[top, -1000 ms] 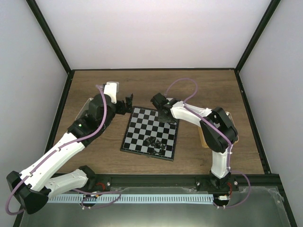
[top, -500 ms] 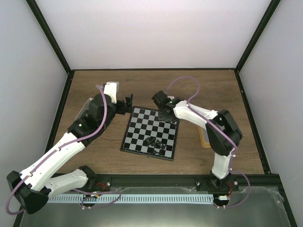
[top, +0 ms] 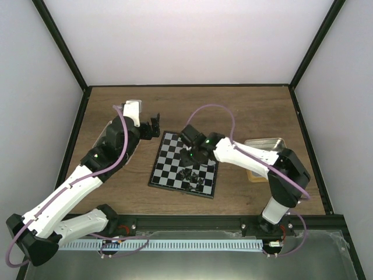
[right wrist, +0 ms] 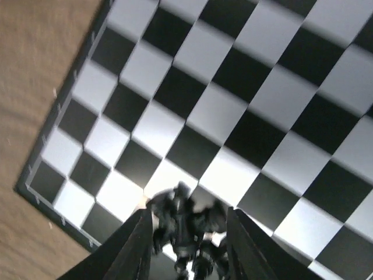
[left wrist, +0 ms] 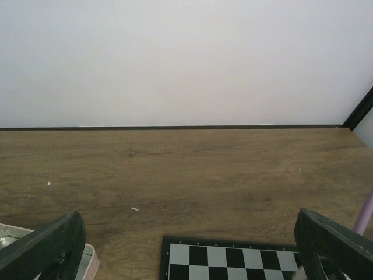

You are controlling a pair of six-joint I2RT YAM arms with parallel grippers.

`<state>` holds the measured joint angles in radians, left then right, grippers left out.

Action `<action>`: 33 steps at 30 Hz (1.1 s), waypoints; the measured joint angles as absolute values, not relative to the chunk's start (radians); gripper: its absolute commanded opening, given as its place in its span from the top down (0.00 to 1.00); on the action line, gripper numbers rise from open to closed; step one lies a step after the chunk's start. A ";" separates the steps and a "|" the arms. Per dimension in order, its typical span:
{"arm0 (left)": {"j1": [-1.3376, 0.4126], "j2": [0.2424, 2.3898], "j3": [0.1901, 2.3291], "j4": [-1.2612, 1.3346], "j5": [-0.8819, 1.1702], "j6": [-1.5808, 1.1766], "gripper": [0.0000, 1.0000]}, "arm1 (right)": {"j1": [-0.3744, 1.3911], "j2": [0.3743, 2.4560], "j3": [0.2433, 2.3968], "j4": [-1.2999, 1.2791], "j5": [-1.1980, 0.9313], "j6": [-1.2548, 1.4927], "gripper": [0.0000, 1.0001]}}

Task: Set up the chess pieces on the board
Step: Pick up the chess piece from the chessboard.

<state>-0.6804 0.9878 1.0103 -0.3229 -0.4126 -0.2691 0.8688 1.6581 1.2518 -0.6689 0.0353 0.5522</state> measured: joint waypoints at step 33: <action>-0.680 1.000 1.010 -0.323 -0.413 -0.284 0.00 | 0.991 1.723 1.143 -0.767 -0.031 0.582 0.92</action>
